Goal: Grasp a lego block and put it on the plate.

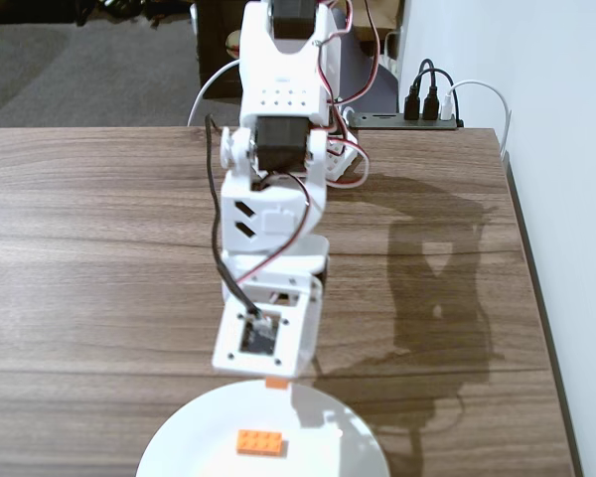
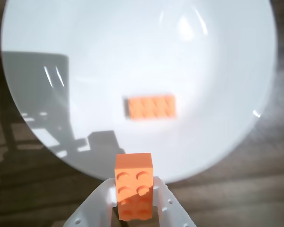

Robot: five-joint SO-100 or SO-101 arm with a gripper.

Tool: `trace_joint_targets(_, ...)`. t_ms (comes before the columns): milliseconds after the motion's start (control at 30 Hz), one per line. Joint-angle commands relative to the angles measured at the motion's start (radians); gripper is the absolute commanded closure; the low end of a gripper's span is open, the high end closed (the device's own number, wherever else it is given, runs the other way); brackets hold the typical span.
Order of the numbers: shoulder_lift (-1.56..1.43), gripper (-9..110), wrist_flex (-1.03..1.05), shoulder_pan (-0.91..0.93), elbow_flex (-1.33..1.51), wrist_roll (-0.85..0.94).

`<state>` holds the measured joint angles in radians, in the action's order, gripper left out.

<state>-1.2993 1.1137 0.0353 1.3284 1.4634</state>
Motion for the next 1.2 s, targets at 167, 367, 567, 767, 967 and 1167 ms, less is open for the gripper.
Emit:
trace_joint_targets(167,0.132,95,0.020,-0.041,-0.213,-0.038)
trace_joint_targets(367,0.206,95,0.031,-0.054,-0.285,-0.052)
trace_joint_targets(567,0.222,95,0.035,-0.055,-0.290,-0.055)
trace_joint_targets(767,0.230,94,0.043,-0.048,-0.290,-0.055)
trace_joint_targets(967,0.235,82,0.046,-0.046,-0.290,-0.058)
trace_joint_targets(1167,0.236,79,0.051,-0.046,-0.290,-0.060)
